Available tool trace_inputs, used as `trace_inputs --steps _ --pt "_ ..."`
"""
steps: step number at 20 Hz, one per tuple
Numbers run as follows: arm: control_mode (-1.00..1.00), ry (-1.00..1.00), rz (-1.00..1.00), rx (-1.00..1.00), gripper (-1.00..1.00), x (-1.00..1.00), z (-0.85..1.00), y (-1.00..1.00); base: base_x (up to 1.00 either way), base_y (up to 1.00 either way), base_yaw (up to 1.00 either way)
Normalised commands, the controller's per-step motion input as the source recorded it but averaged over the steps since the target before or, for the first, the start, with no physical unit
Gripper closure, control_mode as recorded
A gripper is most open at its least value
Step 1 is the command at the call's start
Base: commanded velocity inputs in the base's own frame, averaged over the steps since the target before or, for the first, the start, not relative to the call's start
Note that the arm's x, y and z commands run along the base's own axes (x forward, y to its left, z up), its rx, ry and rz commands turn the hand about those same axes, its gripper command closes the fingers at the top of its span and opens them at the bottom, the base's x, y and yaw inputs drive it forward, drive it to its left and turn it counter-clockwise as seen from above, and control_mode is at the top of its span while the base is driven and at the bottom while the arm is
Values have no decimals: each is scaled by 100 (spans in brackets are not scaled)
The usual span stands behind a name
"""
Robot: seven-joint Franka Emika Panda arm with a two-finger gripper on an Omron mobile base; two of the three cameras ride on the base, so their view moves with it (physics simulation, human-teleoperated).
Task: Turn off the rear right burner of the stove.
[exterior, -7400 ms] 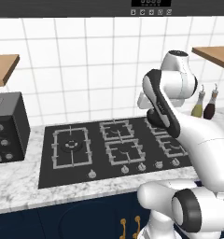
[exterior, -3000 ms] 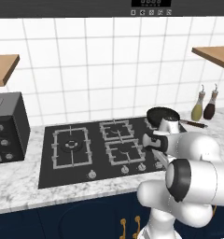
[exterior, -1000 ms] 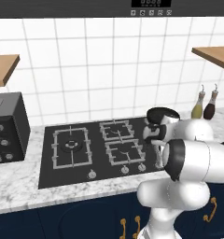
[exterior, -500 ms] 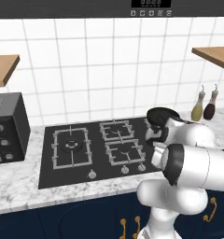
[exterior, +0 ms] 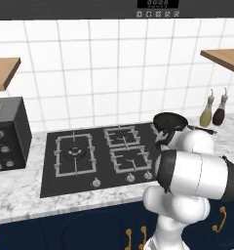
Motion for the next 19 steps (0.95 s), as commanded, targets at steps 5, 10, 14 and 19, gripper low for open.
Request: trace_inputs --steps 5,10,14,19 --pt "-100 0 -100 0 100 0 -28 -2 0 0 0" --pt "-100 0 -100 0 100 0 -29 0 0 0 0" --pt "-100 0 -100 0 100 0 -37 0 0 0 0" --pt "-100 2 -100 0 100 0 -60 0 0 0 0"
